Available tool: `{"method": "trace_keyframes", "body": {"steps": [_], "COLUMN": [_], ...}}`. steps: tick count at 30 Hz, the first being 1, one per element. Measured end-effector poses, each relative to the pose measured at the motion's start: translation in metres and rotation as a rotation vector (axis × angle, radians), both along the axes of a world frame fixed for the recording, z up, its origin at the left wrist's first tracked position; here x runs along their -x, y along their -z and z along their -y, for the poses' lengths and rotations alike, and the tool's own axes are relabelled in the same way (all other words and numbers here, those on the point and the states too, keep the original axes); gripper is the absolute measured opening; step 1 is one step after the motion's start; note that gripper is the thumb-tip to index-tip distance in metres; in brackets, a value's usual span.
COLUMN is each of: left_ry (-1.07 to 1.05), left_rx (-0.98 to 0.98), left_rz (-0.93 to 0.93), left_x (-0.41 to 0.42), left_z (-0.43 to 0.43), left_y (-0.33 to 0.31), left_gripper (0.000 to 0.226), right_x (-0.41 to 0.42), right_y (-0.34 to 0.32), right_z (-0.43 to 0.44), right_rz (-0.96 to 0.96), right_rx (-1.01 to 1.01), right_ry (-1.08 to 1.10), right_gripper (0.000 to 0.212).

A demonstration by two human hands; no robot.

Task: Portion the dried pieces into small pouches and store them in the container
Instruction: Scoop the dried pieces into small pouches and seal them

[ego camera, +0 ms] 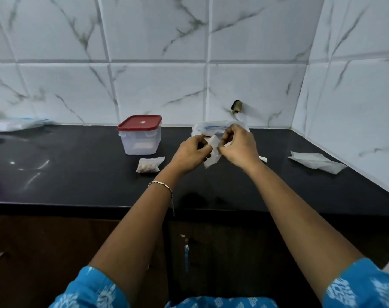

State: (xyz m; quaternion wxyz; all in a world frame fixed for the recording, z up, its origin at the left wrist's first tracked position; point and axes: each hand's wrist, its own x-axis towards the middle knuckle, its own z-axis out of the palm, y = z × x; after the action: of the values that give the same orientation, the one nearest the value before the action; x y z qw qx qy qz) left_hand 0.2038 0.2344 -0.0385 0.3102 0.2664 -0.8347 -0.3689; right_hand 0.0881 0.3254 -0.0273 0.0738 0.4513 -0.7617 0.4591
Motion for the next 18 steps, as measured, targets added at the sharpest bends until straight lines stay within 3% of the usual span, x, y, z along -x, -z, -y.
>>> {"method": "trace_keyframes", "body": {"steps": [5, 8, 12, 14, 16, 18], "left_ry": [-0.088, -0.06, 0.181, 0.248, 0.255, 0.207], "left_rx": [-0.006, 0.015, -0.034, -0.025, -0.006, 0.022], "left_rz": [-0.01, -0.067, -0.023, 0.018, -0.001, -0.045], "left_x": [-0.007, -0.005, -0.007, -0.003, 0.004, 0.012], "left_z": [0.01, 0.011, 0.014, 0.018, 0.02, 0.018], "left_y": [0.004, 0.008, 0.01, 0.014, 0.018, 0.018], "left_gripper": [0.024, 0.018, 0.091, 0.107, 0.105, 0.088], "right_x": [0.003, 0.001, 0.004, 0.005, 0.005, 0.007], "right_y": [0.001, 0.004, 0.001, -0.003, -0.005, -0.005], "right_z": [0.002, 0.006, 0.005, 0.004, 0.003, 0.004], "right_rz": [-0.105, -0.133, -0.106, -0.107, -0.078, -0.05], "right_rx": [-0.083, -0.089, -0.096, -0.131, -0.156, -0.167], "right_ry": [0.032, -0.039, -0.101, -0.156, -0.217, -0.243], "right_gripper": [0.015, 0.021, 0.022, 0.025, 0.029, 0.026]}}
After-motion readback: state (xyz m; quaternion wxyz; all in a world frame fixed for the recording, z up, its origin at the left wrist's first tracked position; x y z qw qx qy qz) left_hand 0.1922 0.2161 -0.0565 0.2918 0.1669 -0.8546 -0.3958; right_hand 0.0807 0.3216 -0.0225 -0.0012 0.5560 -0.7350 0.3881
